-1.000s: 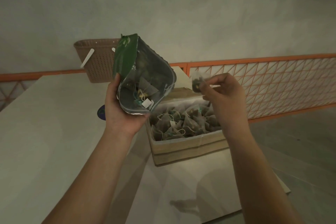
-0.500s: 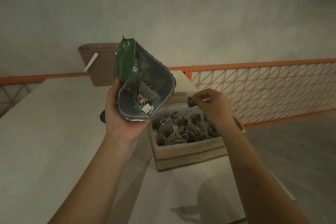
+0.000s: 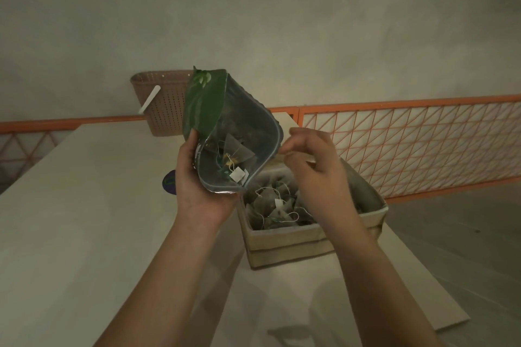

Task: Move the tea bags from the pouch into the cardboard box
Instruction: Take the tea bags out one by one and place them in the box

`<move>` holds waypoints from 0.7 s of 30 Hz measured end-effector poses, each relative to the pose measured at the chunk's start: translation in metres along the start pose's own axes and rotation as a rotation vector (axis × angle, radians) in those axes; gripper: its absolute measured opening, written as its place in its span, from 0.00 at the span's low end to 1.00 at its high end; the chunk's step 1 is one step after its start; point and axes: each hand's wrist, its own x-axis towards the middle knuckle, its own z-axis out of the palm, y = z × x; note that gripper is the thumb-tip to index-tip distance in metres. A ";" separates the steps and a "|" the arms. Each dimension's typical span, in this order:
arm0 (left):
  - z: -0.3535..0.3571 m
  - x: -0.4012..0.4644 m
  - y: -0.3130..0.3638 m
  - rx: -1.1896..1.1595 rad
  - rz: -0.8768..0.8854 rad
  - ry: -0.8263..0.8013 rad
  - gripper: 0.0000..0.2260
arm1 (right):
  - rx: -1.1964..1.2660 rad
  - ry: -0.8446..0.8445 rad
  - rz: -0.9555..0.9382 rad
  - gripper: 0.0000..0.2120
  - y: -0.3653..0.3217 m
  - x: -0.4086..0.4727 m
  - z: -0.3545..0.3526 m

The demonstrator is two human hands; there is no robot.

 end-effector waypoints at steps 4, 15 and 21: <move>-0.002 -0.001 -0.003 0.013 0.013 0.037 0.29 | -0.249 -0.022 -0.061 0.14 0.008 -0.006 0.030; 0.001 -0.004 -0.002 0.047 0.046 0.045 0.27 | -0.456 0.132 -0.027 0.10 0.013 -0.012 0.062; 0.000 -0.003 0.000 0.064 0.049 0.037 0.28 | -0.082 0.197 -0.038 0.02 0.012 -0.011 0.050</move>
